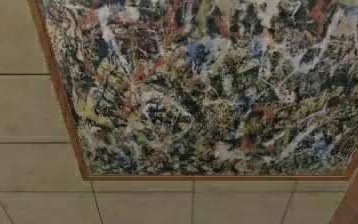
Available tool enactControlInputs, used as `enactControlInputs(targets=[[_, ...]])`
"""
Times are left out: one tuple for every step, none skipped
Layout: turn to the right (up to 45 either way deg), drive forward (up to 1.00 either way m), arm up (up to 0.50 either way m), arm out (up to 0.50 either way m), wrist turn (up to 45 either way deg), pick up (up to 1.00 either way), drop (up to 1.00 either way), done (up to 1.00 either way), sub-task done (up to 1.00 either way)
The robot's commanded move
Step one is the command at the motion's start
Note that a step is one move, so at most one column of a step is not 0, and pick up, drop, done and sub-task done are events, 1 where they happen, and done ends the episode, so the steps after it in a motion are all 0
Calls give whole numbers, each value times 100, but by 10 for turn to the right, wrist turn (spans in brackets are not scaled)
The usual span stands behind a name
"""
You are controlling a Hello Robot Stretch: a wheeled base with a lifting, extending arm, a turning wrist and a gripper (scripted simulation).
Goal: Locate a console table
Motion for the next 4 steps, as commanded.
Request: enactControlInputs(targets=[[450,0,0,0,0,0,0,0,0],[300,0,0,0,0,0,0,0,0],[0,60,0,0,0,0,0,0,0],[150,0,0,0,0,0,0,0,0]])
